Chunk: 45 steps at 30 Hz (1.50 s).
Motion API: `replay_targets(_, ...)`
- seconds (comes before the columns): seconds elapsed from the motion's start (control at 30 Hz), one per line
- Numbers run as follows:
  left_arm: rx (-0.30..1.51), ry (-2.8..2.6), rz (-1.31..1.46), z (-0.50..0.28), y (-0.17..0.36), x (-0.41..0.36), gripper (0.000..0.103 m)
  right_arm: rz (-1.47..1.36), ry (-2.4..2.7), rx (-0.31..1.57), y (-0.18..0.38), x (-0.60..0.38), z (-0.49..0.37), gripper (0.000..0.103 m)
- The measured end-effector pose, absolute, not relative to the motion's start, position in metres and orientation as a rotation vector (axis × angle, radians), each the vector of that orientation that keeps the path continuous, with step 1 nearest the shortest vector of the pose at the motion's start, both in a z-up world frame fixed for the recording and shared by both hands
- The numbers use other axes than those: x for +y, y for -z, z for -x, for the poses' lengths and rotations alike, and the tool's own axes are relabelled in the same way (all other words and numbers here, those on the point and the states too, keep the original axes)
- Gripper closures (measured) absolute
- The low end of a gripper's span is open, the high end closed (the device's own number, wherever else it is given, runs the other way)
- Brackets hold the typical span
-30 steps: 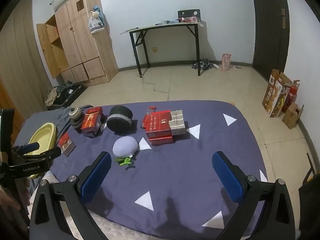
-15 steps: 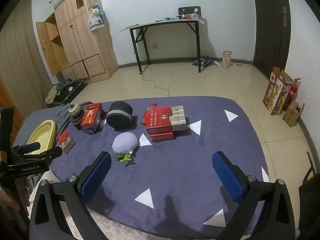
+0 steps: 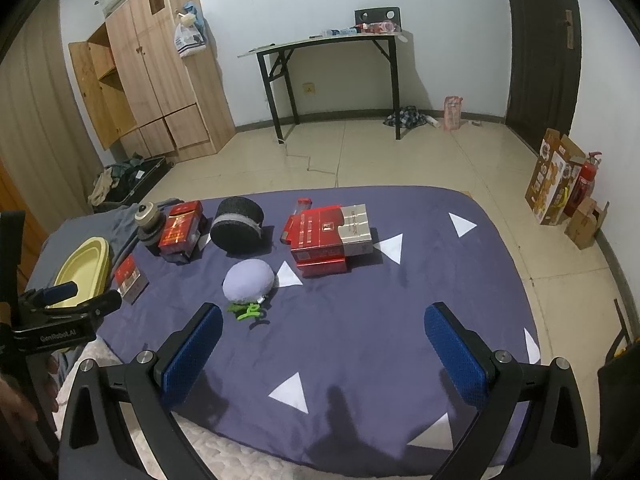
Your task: Organize rigid objects
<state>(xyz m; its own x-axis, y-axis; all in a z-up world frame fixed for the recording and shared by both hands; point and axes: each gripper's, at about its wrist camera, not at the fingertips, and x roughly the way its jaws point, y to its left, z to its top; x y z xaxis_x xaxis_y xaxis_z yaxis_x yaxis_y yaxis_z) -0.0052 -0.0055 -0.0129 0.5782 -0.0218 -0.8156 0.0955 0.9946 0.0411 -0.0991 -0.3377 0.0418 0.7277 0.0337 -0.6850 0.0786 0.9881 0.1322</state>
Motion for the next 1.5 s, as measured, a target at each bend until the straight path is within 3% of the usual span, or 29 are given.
replay_targets(1.5, 1.0, 0.072, -0.072, 0.0003, 0.0221, -0.0025, 0.0, -0.162, 0.013, 0.774, -0.0388, -0.3354, 0.0973, 0.0)
